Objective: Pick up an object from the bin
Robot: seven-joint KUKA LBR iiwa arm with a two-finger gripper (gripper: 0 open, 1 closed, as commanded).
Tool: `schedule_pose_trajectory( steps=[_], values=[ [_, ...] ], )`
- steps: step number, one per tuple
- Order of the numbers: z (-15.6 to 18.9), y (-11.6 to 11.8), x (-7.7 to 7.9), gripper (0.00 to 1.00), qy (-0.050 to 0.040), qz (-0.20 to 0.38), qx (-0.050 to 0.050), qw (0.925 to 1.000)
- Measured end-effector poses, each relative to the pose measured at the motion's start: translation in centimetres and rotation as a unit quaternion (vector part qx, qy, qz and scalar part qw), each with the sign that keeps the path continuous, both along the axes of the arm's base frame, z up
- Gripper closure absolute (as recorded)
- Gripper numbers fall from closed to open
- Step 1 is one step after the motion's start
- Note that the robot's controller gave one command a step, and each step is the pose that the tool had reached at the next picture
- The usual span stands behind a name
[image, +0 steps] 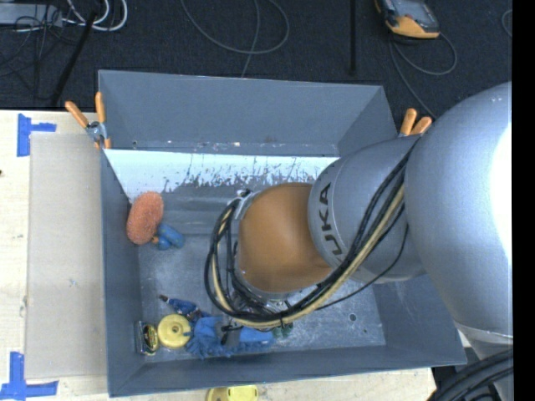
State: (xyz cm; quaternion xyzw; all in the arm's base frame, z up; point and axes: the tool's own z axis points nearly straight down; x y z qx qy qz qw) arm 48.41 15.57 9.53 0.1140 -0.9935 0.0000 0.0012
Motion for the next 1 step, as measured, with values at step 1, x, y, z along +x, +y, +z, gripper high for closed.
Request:
schedule_pose_trajectory(
  steps=[1],
  values=[
    [1.84,0.58,-0.04,1.00,-0.0004,0.007,0.000,1.0000]
  ],
)
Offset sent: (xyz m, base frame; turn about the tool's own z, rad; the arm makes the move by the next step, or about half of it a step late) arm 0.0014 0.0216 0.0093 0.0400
